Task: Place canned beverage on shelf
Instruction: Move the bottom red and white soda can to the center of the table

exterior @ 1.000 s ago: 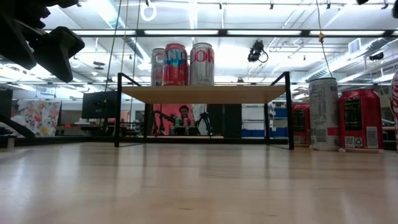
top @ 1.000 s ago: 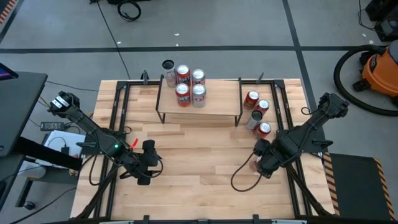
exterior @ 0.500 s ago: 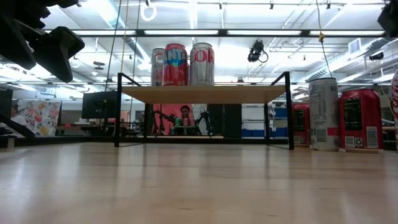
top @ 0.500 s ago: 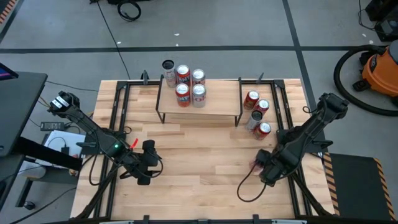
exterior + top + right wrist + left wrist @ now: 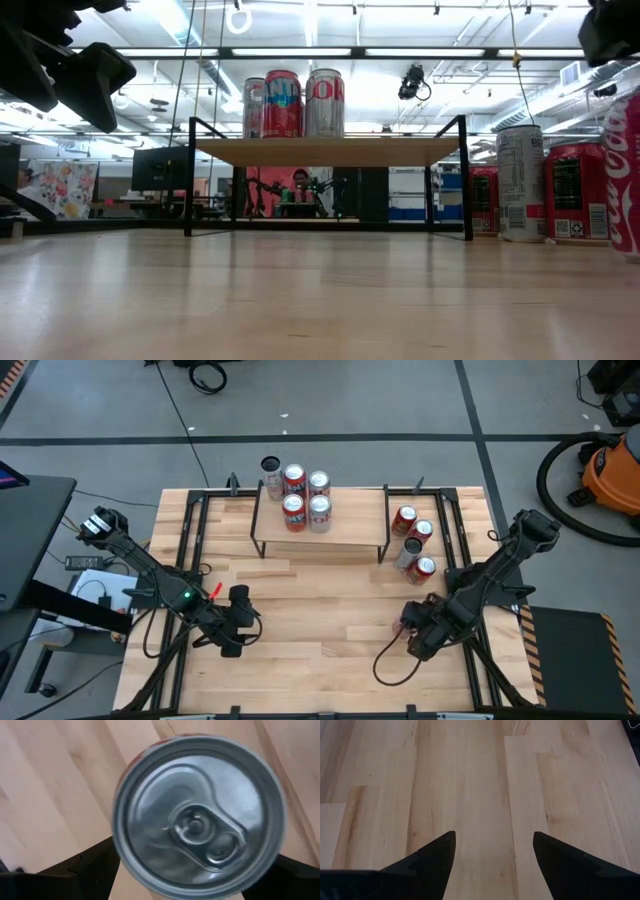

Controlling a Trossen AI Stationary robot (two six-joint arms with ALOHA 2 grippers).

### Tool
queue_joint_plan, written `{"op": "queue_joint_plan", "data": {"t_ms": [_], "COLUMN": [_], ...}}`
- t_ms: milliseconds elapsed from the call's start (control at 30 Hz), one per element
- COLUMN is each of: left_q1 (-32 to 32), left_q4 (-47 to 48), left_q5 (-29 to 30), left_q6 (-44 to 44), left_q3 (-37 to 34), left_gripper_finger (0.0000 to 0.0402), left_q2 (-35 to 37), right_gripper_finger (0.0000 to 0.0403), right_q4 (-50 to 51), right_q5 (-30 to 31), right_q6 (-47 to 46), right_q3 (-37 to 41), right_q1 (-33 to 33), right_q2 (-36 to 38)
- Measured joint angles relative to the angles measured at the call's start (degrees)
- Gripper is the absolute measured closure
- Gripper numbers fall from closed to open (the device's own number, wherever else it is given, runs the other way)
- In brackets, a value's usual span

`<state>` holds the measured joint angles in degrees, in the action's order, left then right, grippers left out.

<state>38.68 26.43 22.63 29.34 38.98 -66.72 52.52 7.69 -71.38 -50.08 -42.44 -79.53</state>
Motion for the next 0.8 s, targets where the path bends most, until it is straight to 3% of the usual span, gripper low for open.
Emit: {"op": "queue_joint_plan", "data": {"t_ms": [400, 800], "left_q1": [0.0, 0.0], "left_q4": [0.0, -0.1], "left_q5": [0.0, 0.0], "left_q6": [0.0, 0.0], "left_q3": [0.0, 0.0], "left_gripper_finger": [0.0125, 0.0125], "left_q2": [0.0, 0.0], "right_gripper_finger": [0.0055, 0.0055], "right_q4": [-9.7, -19.6], "right_q5": [6.6, 8.3], "right_q6": [6.2, 20.1], "right_q3": [1.9, 1.3], "right_q1": [4.7, 12.2], "right_q2": [-0.1, -8.9]}}
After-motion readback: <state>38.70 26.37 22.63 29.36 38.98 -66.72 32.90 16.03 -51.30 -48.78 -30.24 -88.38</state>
